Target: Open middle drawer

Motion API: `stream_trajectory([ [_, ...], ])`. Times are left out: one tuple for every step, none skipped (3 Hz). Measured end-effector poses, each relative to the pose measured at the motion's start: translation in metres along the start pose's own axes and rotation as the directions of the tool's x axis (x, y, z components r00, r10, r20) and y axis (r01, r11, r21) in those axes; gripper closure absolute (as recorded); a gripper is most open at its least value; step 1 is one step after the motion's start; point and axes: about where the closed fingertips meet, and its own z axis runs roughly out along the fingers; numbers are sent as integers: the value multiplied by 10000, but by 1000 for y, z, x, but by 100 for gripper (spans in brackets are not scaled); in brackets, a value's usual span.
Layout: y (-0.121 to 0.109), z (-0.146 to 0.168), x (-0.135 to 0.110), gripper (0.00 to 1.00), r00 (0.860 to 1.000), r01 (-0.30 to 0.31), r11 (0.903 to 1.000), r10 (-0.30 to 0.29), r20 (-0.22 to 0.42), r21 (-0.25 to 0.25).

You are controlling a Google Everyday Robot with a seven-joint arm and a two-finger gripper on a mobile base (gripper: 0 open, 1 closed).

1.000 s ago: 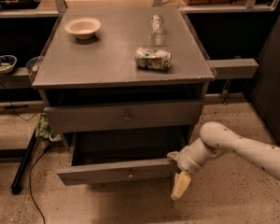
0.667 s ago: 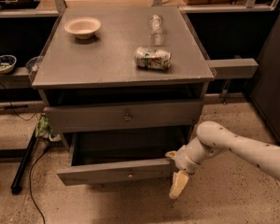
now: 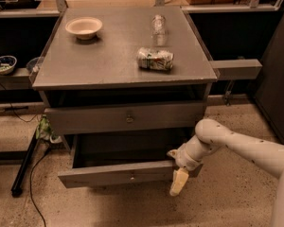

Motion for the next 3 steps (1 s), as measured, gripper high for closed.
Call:
stream_trajectory([
  [-11, 15, 14, 0, 9994, -268, 9992, 262, -230, -285],
  [-11, 15, 15, 0, 9994, -271, 9992, 265, -232, -287],
  [-11, 15, 15, 18, 9994, -271, 9992, 265, -232, -287],
])
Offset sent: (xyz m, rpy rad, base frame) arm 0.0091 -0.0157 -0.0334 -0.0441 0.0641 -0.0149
